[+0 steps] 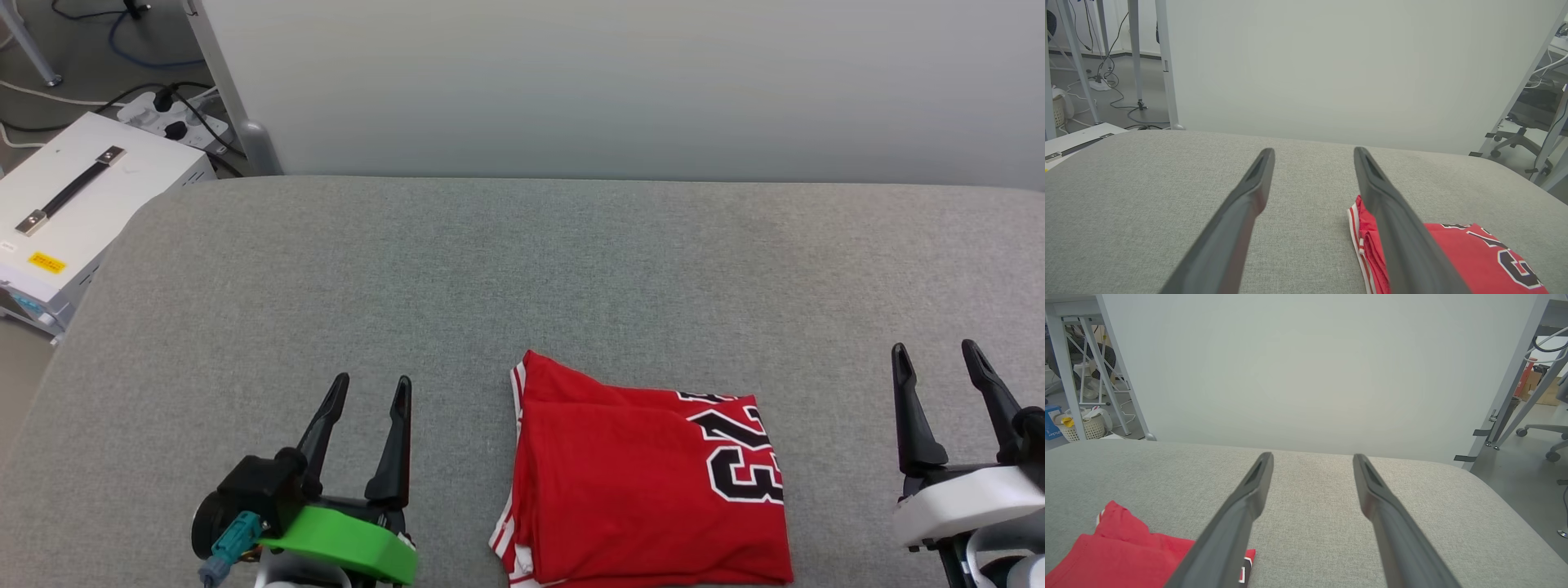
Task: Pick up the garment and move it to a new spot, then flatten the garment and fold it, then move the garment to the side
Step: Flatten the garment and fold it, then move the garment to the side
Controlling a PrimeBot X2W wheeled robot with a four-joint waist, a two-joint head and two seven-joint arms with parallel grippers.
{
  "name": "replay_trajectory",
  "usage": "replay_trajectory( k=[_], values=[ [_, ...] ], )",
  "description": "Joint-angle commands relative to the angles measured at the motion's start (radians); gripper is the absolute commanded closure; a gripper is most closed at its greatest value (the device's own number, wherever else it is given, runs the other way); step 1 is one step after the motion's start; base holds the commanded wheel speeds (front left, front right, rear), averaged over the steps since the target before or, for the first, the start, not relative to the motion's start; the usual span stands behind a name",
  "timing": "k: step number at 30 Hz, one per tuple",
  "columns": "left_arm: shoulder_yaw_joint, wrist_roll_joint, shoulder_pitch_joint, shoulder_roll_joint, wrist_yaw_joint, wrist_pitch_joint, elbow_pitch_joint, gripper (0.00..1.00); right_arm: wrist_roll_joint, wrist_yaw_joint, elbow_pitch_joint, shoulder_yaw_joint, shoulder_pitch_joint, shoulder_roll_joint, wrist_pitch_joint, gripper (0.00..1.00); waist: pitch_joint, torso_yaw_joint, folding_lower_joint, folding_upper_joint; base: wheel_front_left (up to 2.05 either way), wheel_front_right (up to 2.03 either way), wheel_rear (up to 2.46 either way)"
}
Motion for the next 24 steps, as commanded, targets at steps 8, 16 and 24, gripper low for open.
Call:
replay_trajectory(
  k=[8, 16, 24],
  values=[
    [-0.007, -0.002, -0.009, 0.008, -0.006, -0.006, -0.004, 0.0, 0.066, -0.001, -0.005, 0.075, 0.014, -0.028, 0.197, 0.0, 0.029, 0.007, 0.0, 0.0102, 0.0, 0.0, 0.0],
    [-0.028, 0.0, -0.032, 0.008, -0.006, -0.006, 0.003, 0.0, 0.166, -0.001, -0.016, 0.16, 0.014, -0.065, 0.52, 0.0, 0.075, 0.036, 0.0, 0.0102, 0.0, 0.0, 0.0],
    [-0.05, 0.001, -0.068, 0.012, -0.006, -0.006, 0.012, 0.0, 0.17, -0.001, 0.052, 0.148, -0.016, -0.019, 0.706, 0.0, 0.127, 0.082, 0.0, 0.0102, 0.0, 0.0, 0.0]
  ],
)
